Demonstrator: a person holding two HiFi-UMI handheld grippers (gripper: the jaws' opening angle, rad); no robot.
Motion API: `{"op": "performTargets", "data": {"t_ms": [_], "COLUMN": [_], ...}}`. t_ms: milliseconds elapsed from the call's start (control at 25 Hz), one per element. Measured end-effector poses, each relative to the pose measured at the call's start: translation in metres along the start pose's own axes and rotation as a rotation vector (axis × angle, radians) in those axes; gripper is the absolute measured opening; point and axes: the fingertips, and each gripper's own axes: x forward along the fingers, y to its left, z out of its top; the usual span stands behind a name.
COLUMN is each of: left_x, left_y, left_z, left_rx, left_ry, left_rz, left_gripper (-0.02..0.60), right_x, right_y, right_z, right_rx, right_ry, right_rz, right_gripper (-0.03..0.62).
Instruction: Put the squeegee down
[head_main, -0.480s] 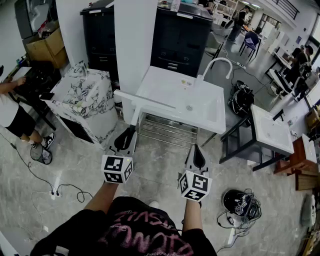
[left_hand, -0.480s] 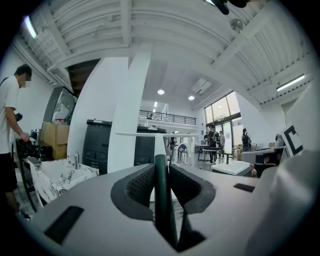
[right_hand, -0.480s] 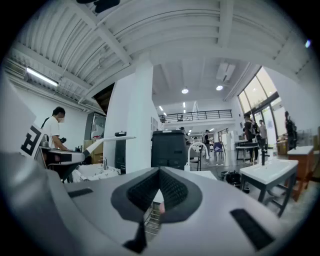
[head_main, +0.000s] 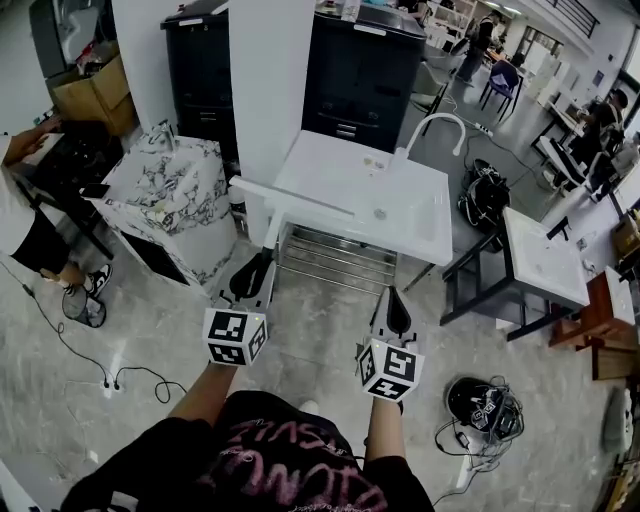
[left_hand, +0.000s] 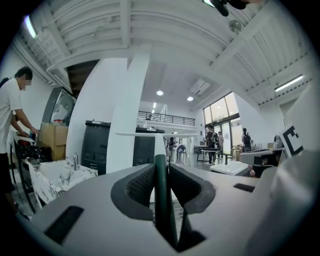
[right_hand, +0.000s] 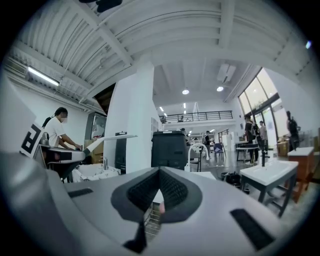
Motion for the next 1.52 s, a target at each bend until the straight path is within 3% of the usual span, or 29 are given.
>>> {"op": "performTargets", "data": {"t_ms": [400, 1520], "left_x": [-0.005, 0.004], "left_y": [-0.011, -0.094], "left_z": [-0.007, -0.026], "left_rx": [0.002, 0.04], "left_ry": [0.015, 0.043], "left_rz": [-0.007, 0.008], "left_gripper": [0.094, 0.094], "right_x": [-0.012, -0.032], "right_y": [-0.008, -0.077], "right_z": [-0.001, -0.025], "right_rx": [0.029, 0.032], "right_ry": [-0.025, 0.001], "right_rz": [0.006, 0.049], "right_gripper": [0.02, 0.02]}}
